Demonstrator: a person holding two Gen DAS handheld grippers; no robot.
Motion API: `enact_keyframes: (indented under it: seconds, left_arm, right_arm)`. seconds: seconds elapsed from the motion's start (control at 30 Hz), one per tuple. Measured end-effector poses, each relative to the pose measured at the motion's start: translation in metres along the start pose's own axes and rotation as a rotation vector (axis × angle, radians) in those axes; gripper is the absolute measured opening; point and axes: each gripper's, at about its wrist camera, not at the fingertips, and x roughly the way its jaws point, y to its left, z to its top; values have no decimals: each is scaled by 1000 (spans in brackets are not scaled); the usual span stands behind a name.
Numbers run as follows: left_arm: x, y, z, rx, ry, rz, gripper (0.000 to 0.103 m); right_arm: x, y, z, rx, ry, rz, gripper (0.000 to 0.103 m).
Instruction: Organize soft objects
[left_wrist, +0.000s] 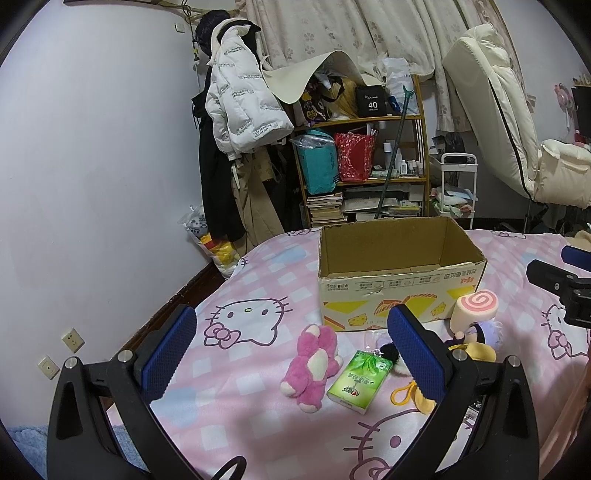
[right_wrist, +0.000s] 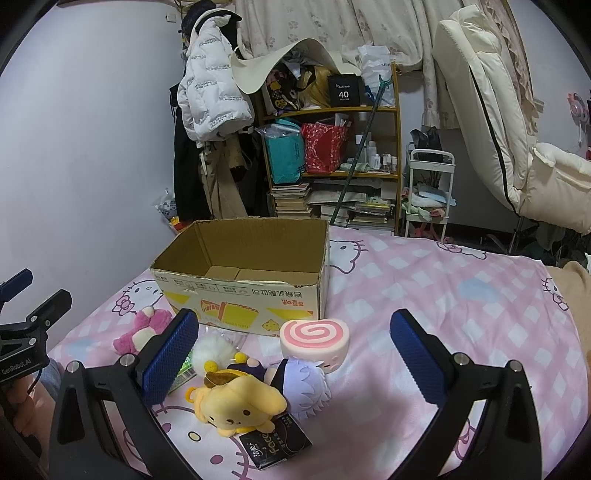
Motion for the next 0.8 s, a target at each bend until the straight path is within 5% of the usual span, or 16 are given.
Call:
enact_keyframes:
  seconds: [0.8]
  left_arm:
    - [22, -14, -2, 23, 113, -87, 102]
  right_arm:
    - [16, 13, 10, 34, 95, 2, 103]
